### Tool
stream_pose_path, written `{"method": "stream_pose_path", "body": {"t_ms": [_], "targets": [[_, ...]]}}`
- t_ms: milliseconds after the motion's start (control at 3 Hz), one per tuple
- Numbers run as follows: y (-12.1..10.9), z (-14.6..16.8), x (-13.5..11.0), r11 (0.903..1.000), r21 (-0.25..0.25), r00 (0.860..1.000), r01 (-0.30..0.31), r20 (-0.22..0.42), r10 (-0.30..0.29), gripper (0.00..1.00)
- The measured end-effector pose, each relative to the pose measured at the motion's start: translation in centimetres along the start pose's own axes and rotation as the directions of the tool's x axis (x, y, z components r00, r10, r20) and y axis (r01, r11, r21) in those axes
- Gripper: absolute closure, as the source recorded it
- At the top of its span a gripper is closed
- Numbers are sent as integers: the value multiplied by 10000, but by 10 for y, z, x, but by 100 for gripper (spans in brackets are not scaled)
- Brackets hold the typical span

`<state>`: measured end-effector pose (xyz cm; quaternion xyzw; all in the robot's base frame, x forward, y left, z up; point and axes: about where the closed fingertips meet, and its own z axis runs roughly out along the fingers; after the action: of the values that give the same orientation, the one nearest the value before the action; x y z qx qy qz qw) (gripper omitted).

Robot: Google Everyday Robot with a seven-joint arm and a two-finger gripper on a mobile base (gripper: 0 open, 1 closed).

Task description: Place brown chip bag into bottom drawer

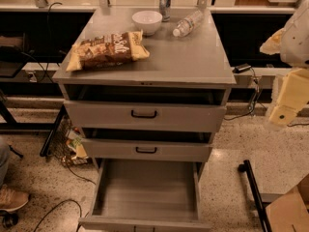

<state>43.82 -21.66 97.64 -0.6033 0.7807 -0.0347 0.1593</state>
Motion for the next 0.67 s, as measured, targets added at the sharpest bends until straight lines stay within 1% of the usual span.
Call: {"method": "stream_pose_path", "body": {"t_ms": [333, 667], "targets": [[0, 0, 0, 10000, 1, 10000, 0, 2, 0, 0], [-7, 16, -13, 10000, 10, 9986, 72, 530, -72, 0]]}}
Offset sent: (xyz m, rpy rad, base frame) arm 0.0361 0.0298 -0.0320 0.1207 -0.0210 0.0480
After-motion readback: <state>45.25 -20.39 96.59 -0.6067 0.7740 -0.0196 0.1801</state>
